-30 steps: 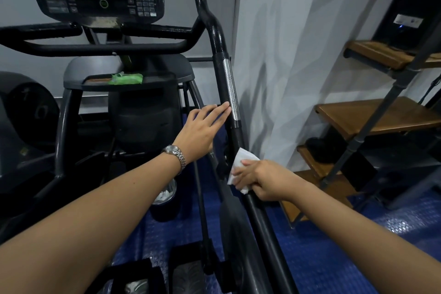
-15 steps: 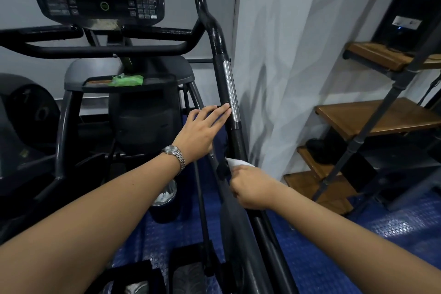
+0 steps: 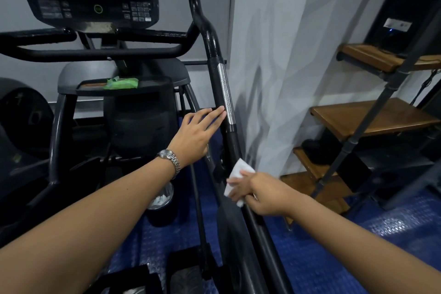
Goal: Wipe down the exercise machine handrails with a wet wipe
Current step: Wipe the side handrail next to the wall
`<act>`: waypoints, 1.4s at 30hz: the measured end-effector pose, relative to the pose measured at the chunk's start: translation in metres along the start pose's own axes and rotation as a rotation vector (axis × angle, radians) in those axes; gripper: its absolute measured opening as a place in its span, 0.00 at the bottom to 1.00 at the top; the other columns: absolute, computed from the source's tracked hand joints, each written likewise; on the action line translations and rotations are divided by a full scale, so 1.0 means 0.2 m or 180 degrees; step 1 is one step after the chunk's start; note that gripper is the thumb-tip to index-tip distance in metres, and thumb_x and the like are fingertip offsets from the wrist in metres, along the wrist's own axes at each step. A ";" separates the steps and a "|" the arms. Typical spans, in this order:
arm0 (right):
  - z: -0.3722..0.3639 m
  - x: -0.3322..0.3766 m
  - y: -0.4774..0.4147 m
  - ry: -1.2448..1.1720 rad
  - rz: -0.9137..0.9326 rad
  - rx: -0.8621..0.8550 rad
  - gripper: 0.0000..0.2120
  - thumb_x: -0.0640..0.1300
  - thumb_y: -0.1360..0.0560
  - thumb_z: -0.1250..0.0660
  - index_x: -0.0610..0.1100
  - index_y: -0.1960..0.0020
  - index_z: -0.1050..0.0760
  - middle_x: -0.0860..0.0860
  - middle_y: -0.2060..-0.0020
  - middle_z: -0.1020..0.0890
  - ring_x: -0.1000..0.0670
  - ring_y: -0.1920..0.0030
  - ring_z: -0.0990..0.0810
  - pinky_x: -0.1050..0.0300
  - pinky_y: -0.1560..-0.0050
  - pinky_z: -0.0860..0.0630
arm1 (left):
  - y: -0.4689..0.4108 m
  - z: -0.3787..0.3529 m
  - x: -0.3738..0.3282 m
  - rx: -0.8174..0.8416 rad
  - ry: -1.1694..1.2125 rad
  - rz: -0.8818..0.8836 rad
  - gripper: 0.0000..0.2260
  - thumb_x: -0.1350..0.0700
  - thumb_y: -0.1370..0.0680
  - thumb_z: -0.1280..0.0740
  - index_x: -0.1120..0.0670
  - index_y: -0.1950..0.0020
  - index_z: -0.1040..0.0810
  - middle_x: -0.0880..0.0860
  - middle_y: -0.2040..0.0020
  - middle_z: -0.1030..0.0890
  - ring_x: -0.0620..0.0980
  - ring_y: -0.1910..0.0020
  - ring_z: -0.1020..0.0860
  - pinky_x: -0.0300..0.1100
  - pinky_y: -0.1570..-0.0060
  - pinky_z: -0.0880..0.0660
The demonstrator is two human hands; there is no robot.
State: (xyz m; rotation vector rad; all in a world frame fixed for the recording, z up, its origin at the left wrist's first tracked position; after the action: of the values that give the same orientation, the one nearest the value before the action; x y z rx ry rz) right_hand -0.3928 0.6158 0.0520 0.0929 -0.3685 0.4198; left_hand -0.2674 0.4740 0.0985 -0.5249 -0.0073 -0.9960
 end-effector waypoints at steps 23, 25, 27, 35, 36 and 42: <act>0.03 -0.10 -0.11 -0.0582 -0.0234 -0.1903 0.23 0.46 0.20 0.44 0.46 0.26 0.38 0.53 0.26 0.38 0.53 0.25 0.42 0.58 0.28 0.39 | 0.02 -0.01 0.04 -0.0109 0.0068 -0.0047 0.36 0.65 0.32 0.36 0.56 0.24 0.41 0.52 0.23 0.42 0.56 0.30 0.36 0.53 0.39 0.31; -0.01 -0.09 -0.08 -0.0742 -0.0309 -0.2026 0.23 0.43 0.20 0.42 0.45 0.26 0.37 0.52 0.26 0.37 0.52 0.26 0.39 0.60 0.28 0.39 | 0.01 0.00 0.07 -0.0124 0.0057 -0.0025 0.36 0.65 0.32 0.35 0.56 0.24 0.41 0.53 0.24 0.42 0.56 0.30 0.36 0.52 0.39 0.32; -0.03 -0.08 -0.05 -0.0799 -0.0291 -0.2056 0.23 0.41 0.20 0.41 0.46 0.26 0.37 0.53 0.26 0.38 0.54 0.27 0.38 0.64 0.29 0.39 | 0.00 0.01 0.11 -0.0164 0.0054 0.0049 0.37 0.65 0.33 0.34 0.57 0.25 0.40 0.55 0.24 0.41 0.55 0.31 0.35 0.52 0.39 0.31; 0.04 -0.07 -0.15 -0.0764 -0.0629 -0.2246 0.28 0.43 0.20 0.42 0.50 0.23 0.48 0.53 0.39 0.21 0.60 0.56 0.22 0.75 0.55 0.31 | -0.30 0.18 0.37 -0.0543 0.0191 0.0367 0.36 0.68 0.32 0.36 0.60 0.25 0.41 0.58 0.25 0.39 0.56 0.31 0.34 0.54 0.35 0.33; 0.02 -0.06 -0.14 -0.0787 -0.0615 -0.2247 0.29 0.42 0.21 0.41 0.49 0.23 0.47 0.58 0.38 0.22 0.62 0.54 0.22 0.75 0.54 0.30 | -0.35 0.20 0.40 -0.0572 0.0159 0.0357 0.35 0.67 0.31 0.37 0.60 0.25 0.42 0.58 0.25 0.40 0.56 0.31 0.34 0.54 0.34 0.33; 0.10 -0.09 -0.24 -0.0898 -0.0784 -0.2694 0.31 0.40 0.23 0.36 0.46 0.24 0.43 0.45 0.48 0.18 0.54 0.54 0.20 0.66 0.55 0.25 | -0.51 0.22 0.48 -0.0637 0.0077 0.0076 0.32 0.66 0.31 0.41 0.61 0.26 0.40 0.58 0.29 0.33 0.56 0.32 0.32 0.52 0.34 0.35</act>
State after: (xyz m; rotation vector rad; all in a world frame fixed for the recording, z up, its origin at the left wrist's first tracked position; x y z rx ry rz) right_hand -0.3954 0.5617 0.0639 -0.6281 -0.7768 -0.0192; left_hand -0.2865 0.3718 0.2026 -0.6944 0.1211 -0.9851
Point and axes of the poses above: each hand's wrist, its own y-axis away from the middle knuckle, its own z-axis out of the back of the hand, x = y × z, the point moved 4 cm from there along -y, towards the middle knuckle
